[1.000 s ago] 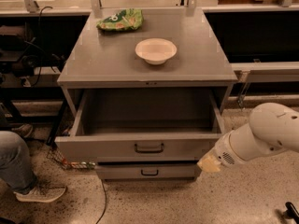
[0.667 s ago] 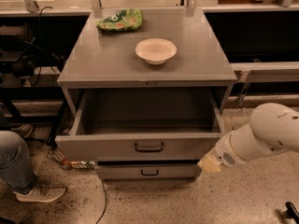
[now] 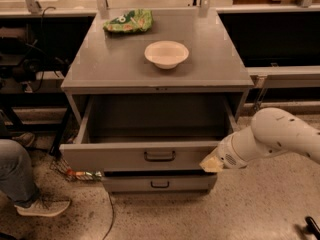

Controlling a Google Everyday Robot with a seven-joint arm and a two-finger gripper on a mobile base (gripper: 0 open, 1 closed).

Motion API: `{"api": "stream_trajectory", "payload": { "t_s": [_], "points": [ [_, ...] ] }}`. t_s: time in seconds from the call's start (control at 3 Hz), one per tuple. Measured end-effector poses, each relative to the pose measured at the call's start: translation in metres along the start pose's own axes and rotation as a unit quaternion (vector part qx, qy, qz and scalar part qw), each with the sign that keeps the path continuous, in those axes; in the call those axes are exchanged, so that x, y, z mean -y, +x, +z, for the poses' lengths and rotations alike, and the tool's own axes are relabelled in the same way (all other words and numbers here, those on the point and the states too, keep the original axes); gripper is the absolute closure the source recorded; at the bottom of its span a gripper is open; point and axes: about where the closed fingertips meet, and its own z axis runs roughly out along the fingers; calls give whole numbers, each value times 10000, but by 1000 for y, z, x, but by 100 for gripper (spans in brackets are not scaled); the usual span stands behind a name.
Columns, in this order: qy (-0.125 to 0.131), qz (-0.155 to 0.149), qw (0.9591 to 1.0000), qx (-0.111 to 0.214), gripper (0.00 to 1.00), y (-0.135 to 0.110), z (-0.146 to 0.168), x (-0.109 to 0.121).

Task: Close top drawer

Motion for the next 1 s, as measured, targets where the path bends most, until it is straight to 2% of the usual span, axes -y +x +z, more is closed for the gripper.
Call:
{"api": "stream_trajectory", "payload": {
  "t_s": [0.33,0.67,1.0],
  "points": [
    [30,-52,9999,84,100,-8,9,7],
    [146,-116,9993,310,100,-32,24,25],
    [369,-229,9962,753,100,-79,50,62]
  ]
}}
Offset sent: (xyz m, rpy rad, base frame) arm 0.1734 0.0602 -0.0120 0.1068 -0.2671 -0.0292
